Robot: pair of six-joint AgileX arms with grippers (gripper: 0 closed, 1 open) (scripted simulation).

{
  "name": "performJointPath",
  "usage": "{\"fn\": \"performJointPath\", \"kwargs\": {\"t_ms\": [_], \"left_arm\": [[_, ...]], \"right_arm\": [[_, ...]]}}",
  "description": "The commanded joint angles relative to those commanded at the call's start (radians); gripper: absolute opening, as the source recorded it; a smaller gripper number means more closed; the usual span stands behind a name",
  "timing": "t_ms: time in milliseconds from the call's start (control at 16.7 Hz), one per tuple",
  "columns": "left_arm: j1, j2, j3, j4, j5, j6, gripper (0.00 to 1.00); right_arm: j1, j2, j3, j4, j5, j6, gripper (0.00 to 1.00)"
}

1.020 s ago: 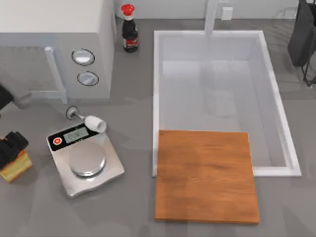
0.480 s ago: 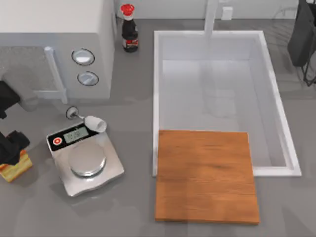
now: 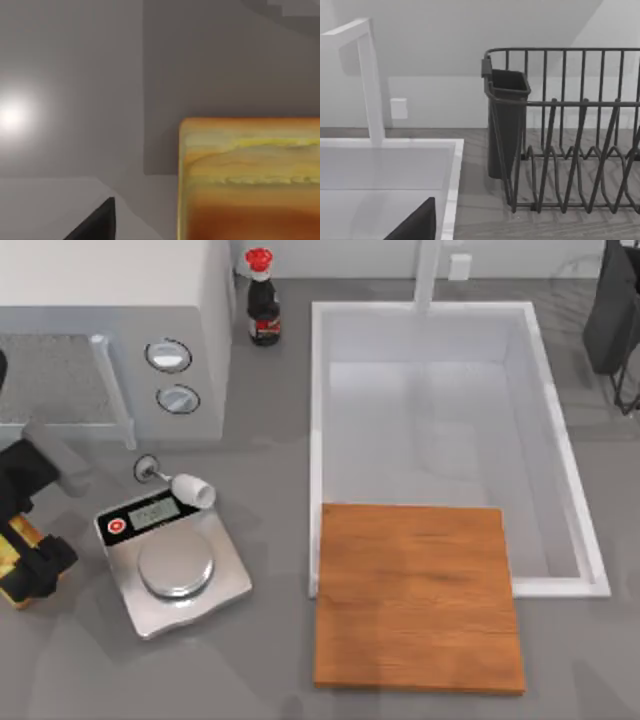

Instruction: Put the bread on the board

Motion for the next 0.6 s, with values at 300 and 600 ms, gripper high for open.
{"fn": "performJointPath", "kwargs": {"t_ms": [300,600], "left_arm": [[0.001,0.042,-0.037,0.071,0.0,0.003,1.0],[0.001,0.042,-0.037,0.071,0.0,0.003,0.77]], "right_arm": [[0.0,0.0,0.0,0.0,0.0,0.0,1.0],[0.0,0.0,0.0,0.0,0.0,0.0,1.0]]}}
